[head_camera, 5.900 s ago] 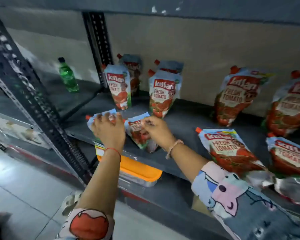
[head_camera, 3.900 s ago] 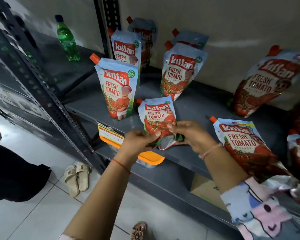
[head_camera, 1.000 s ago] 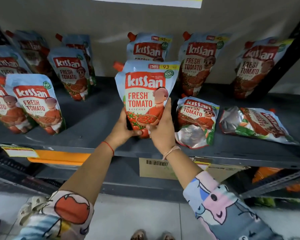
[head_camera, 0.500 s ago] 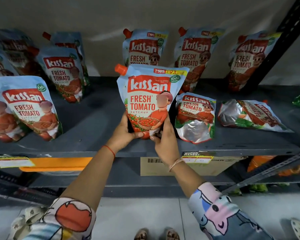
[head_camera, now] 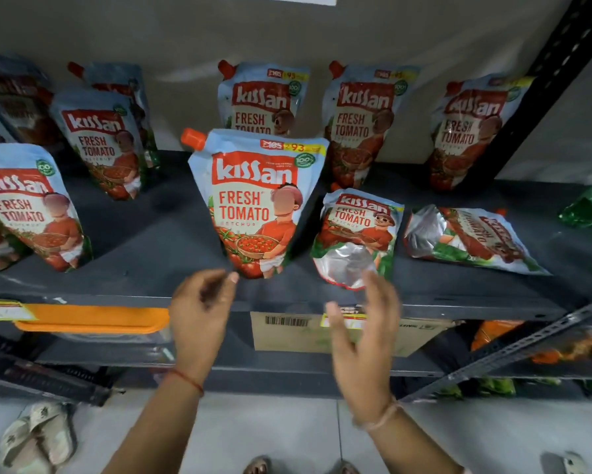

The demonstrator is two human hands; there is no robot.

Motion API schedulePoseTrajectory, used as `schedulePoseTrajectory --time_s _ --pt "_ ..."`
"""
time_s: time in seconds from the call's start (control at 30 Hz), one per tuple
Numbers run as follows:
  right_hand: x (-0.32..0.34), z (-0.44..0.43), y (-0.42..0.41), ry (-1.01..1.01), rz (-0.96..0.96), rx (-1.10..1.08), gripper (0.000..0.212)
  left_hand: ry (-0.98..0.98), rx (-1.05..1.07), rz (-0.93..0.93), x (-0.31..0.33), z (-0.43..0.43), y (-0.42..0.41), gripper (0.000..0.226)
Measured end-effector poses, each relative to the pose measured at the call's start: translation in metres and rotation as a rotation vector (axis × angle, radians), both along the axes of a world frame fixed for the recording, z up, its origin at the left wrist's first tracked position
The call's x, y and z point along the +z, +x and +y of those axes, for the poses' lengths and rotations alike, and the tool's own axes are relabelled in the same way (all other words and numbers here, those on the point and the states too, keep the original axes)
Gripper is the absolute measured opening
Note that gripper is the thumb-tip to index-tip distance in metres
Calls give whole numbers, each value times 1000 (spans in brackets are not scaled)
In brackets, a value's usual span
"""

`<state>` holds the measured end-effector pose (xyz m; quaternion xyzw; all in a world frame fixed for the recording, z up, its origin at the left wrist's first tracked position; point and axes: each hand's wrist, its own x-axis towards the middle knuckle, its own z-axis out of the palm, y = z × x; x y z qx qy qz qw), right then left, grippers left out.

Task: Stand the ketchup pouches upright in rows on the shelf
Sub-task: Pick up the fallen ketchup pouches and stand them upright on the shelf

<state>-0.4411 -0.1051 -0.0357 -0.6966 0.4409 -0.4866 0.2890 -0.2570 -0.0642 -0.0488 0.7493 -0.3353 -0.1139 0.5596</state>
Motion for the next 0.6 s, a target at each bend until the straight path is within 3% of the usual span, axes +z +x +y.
schedulePoseTrajectory --time_s 0.03,0.1,0.17,0.23,0.3,0.37,0.43,0.5,0.6 --pt "5 -13 -14 59 -42 -131 66 7 -53 46 5 -2 -24 25" --pt "13 -51 -30 375 -89 -276 69 47 -245 243 16 -22 -64 20" --pt "19 -90 -37 758 -240 -150 60 89 -315 344 34 -55 -92 21" --pt "24 -117 -37 985 -417 40 51 137 -261 367 47 -85 -107 31" --pt "28 -133 -36 1069 -431 157 41 177 -173 412 50 -104 -109 47" --pt "29 -141 -41 1126 -413 230 27 182 -170 558 49 -112 -100 43" --pt "28 -150 -51 1218 -434 330 15 271 -307 766 50 -114 -90 27" --pt "28 -157 -60 1298 -406 454 9 410 -461 906 51 -114 -81 31" --pt "27 -159 -66 1256 -353 592 40 477 -641 885 45 -115 -75 37"
